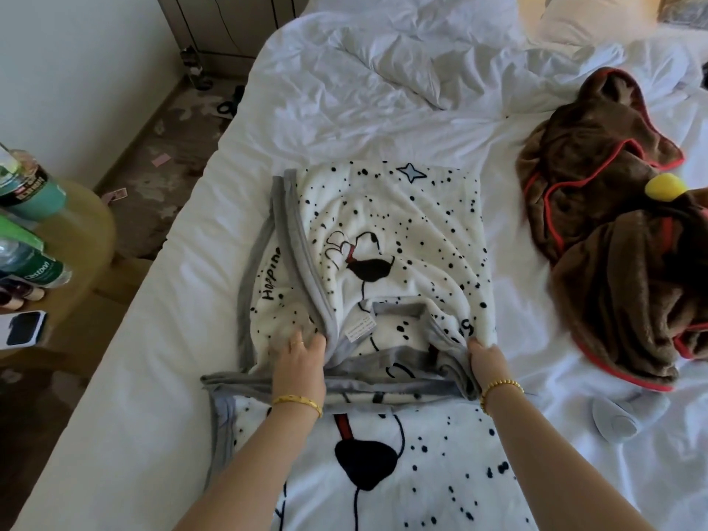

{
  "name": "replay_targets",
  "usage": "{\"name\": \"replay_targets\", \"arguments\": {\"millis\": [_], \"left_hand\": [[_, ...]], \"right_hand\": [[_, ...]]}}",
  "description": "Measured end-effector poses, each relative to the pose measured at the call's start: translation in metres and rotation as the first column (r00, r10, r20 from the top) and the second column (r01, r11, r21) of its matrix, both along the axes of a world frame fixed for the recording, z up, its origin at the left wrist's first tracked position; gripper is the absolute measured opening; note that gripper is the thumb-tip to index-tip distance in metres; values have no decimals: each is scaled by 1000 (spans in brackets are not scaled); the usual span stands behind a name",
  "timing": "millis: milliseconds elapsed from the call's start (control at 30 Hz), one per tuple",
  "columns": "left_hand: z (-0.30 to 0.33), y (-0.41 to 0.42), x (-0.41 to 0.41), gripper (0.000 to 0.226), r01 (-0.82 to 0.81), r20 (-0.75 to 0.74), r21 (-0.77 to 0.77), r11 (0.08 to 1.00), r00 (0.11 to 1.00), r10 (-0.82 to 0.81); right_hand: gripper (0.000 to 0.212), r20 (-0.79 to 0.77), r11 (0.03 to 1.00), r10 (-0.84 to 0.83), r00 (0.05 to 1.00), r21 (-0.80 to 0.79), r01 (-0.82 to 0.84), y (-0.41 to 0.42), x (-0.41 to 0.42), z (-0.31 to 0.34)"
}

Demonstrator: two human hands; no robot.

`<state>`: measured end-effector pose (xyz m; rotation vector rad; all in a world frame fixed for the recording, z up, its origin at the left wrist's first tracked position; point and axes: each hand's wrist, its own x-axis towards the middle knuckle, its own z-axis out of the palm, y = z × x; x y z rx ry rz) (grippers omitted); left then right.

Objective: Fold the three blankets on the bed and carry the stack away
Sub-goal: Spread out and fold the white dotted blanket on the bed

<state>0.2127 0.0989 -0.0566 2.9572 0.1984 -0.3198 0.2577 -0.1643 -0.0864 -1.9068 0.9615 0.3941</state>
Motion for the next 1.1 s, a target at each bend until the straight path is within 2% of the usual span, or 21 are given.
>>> {"name": "replay_targets", "arguments": {"millis": [67, 100, 167, 233, 300, 367, 500, 533, 567, 633, 700, 767, 800, 867, 933, 1000, 1100], "left_hand": [[-6, -3, -2, 29, -170, -99, -148, 974, 983, 156], [-7, -2, -1, 29, -290, -136, -227, 930, 955, 265], [-5, 6, 4, 35, -503, -225, -327, 800, 864, 451], [1, 21, 14, 43, -643, -376, -389, 659, 764, 524], [15, 33, 25, 48, -708, -477, -489, 509, 706, 523], [34, 37, 39, 48, -720, -489, -590, 366, 679, 548], [87, 31, 96, 45, -682, -453, -702, 203, 648, 612], [102, 29, 116, 46, -663, -433, -718, 213, 664, 609], [115, 29, 138, 46, -643, -409, -720, 261, 697, 589], [145, 32, 191, 46, -595, -374, -698, 398, 777, 506], [190, 42, 252, 46, -500, -294, -749, 435, 839, 458], [244, 59, 314, 43, -382, -109, -820, 427, 835, 539], [271, 67, 340, 43, -328, -26, -859, 393, 795, 606], [304, 79, 377, 46, -207, 61, -928, 310, 735, 675], [305, 82, 391, 52, -164, 106, -931, 326, 733, 672], [282, 81, 392, 57, -208, 51, -930, 303, 745, 665], [219, 82, 375, 52, -357, -111, -902, 243, 737, 667]], "right_hand": [[29, -1, 998, 57, 998, 24, -57, 5, -5, 1], [29, -6, 996, 83, 996, 43, -83, 6, -7, 1], [29, -19, 991, 118, 993, 69, -117, 8, -9, 4], [28, -49, 989, 132, 990, 70, -129, 6, -7, 11], [28, -71, 989, 122, 990, 97, -115, 8, -2, 24], [28, -56, 983, 74, 996, 172, -64, 13, 10, 44], [32, -18, 962, 12, 1000, 272, -7, 27, 60, 95], [33, -5, 959, 17, 1000, 284, -15, 28, 78, 108], [32, 11, 956, 22, 1000, 293, -25, 29, 98, 121], [22, 85, 953, 45, 995, 295, -68, 28, 146, 155], [17, 227, 959, 59, 972, 258, -119, 22, 206, 198], [28, 413, 954, -43, 910, 287, -85, 14, 273, 249], [39, 491, 960, -96, 866, 274, -49, 10, 305, 274], [54, 592, 968, -133, 795, 250, -24, 9, 349, 317], [50, 642, 927, -214, 736, 372, -55, 14, 367, 327], [37, 611, 880, -237, 756, 464, -98, 25, 358, 311], [38, 420, 939, -102, 902, 341, -53, 30, 328, 243]]}}
